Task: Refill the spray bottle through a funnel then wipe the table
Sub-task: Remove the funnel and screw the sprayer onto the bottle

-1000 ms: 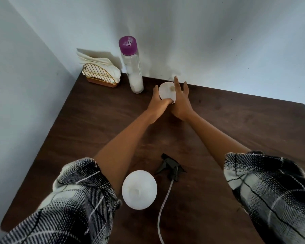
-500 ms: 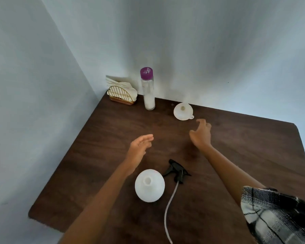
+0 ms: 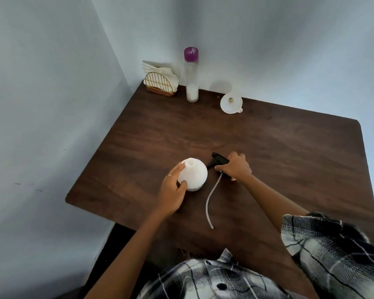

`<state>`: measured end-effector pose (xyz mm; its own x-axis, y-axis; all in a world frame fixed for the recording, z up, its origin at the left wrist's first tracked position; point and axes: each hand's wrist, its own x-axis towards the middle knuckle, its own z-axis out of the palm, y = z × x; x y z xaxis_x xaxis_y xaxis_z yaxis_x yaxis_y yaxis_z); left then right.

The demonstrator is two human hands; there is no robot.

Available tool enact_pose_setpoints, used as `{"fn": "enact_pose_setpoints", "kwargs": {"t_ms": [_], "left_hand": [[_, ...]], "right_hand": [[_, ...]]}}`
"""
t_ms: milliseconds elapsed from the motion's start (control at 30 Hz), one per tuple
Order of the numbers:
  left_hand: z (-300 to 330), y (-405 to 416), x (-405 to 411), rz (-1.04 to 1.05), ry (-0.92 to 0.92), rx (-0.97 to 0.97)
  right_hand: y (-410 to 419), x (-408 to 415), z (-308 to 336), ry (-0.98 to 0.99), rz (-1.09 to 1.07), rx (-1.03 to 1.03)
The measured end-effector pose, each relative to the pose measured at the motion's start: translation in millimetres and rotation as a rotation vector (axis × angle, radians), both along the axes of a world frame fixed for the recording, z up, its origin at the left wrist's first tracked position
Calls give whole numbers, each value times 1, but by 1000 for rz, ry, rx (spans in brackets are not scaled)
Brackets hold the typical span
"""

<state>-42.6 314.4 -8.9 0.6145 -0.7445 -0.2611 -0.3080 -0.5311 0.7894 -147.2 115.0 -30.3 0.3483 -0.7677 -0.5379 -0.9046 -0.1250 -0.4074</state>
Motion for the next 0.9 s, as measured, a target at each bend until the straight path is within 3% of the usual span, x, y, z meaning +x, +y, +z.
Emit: {"fn": "enact_pose_setpoints", "kwargs": {"t_ms": [200,333,467,567,767,900], "left_hand": [[4,4,0,-21,8,-5],[10,6,-1,180,-34,-127],[35,-1,-1,278,-158,-184],[58,-8,1,237,-206,-227],[77,-24,13,-59,-91,-244],[84,-24,17,-42,-66,-332]], "right_hand": [[12,-3,7,-344,-438,192],[-4,-6,23,-541,-651,346],[-22,-3,52,-738,-725,418],[-24,3,86,-911,-733,430],[-9,23,144,-1260,-673,353],[3,32,169,-1346,-642,204]]}}
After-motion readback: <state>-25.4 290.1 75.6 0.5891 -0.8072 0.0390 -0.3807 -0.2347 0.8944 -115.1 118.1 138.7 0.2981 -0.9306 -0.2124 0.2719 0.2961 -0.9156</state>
